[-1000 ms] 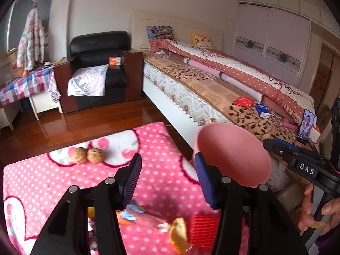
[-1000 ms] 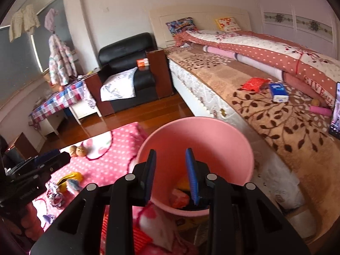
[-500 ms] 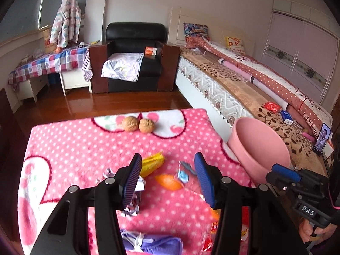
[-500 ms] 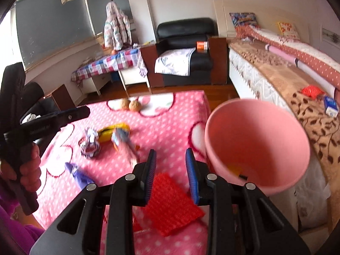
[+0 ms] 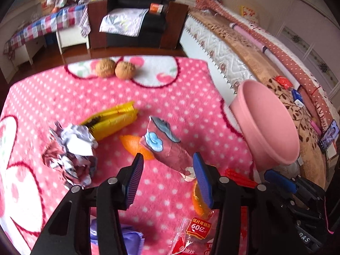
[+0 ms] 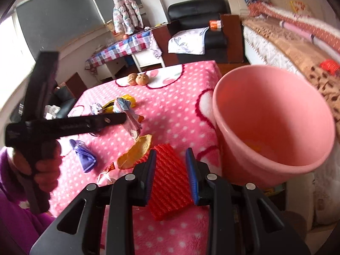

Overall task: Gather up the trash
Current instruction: 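Grasp the red foam net with the right tool while the left tool grasps the pink wrapper, then carry the pink wrapper and red net toward the pink basin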

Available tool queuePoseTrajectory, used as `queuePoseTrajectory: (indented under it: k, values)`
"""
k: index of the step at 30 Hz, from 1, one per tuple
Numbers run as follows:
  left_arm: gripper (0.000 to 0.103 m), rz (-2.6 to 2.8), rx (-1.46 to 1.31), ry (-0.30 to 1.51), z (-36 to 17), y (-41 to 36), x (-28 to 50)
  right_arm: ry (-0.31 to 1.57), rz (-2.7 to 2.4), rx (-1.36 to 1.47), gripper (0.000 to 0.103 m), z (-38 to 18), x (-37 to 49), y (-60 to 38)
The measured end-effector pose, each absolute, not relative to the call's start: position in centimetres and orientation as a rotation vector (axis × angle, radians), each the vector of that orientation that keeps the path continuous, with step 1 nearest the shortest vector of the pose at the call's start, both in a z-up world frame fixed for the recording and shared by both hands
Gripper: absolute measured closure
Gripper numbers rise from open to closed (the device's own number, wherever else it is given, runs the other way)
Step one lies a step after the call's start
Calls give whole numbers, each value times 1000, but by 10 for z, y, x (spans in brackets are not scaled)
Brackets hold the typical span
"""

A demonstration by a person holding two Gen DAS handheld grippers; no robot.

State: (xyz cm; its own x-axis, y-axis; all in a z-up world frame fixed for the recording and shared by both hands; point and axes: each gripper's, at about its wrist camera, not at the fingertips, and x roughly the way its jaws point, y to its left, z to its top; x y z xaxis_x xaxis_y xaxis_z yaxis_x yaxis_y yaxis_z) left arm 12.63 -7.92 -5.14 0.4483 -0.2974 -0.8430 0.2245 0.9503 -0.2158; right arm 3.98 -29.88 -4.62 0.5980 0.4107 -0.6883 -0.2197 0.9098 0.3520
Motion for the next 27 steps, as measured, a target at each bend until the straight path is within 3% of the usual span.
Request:
queuePoseTrajectory:
  k: [7,11,20,27]
  values:
    - [68,-275,-130,1094,-66,-85,133,909,445,205,74,-55,49,-298]
    - [73,-273,-145,1092,-67,-87,136,941,503,190,61,-59,50,-297]
    - [74,-263,-182,1080,-70,-88,138,977,557,133,61,-61,51,-294]
    - [88,-309,-163,1062,-71,-92,134,983,557,126,61,-63,44,-288]
